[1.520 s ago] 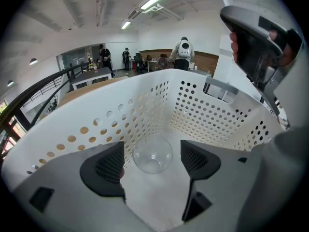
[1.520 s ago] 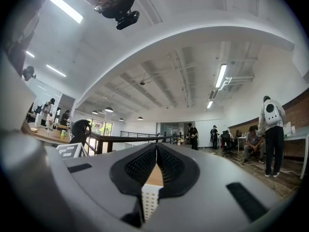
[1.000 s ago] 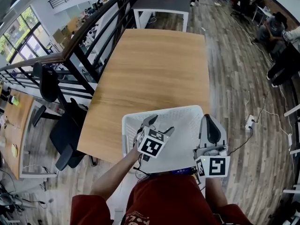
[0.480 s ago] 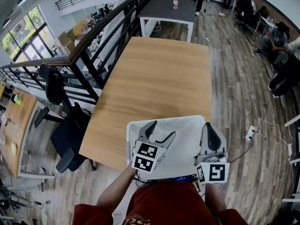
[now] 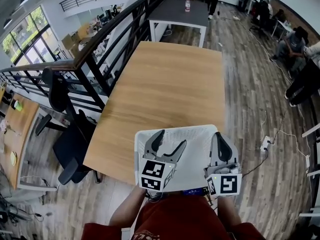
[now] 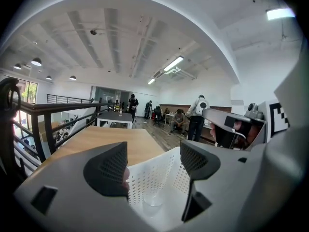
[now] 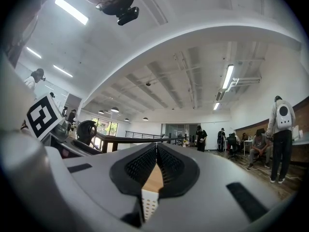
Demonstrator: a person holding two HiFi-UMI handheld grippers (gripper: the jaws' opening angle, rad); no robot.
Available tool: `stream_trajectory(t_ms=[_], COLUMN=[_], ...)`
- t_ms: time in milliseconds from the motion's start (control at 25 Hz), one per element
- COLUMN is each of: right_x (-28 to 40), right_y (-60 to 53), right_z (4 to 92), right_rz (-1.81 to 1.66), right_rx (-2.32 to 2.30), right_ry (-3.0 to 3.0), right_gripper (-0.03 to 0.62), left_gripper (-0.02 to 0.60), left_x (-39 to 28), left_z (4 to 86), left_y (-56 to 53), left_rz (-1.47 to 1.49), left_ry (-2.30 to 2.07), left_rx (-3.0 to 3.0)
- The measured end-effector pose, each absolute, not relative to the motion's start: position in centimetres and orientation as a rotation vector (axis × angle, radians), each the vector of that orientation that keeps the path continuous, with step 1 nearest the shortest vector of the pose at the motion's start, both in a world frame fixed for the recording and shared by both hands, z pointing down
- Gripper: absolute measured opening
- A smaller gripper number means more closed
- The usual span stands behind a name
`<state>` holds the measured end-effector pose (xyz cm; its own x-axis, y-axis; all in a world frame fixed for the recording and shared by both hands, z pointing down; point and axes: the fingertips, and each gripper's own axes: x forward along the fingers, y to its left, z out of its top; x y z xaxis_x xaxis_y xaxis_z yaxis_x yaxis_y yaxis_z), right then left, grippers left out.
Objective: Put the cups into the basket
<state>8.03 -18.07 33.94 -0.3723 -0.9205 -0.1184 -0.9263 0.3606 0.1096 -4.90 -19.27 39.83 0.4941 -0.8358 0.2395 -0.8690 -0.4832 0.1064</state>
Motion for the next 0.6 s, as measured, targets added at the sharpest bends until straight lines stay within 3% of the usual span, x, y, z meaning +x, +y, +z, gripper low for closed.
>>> stream_trajectory(t_ms=[600], right_x=[7.8], right_y=[-18.2], right_z=[34.5], right_rz=[0.224], right_rx=[-1.735], right_ry=[2.582], right_gripper=[0.012], left_gripper=[0.291], left_x=[-4.5], left_z=[35.8], left_y=[-17.9], left_rz=[0.029], left_ry=[-1.650], left_rx=[2.658])
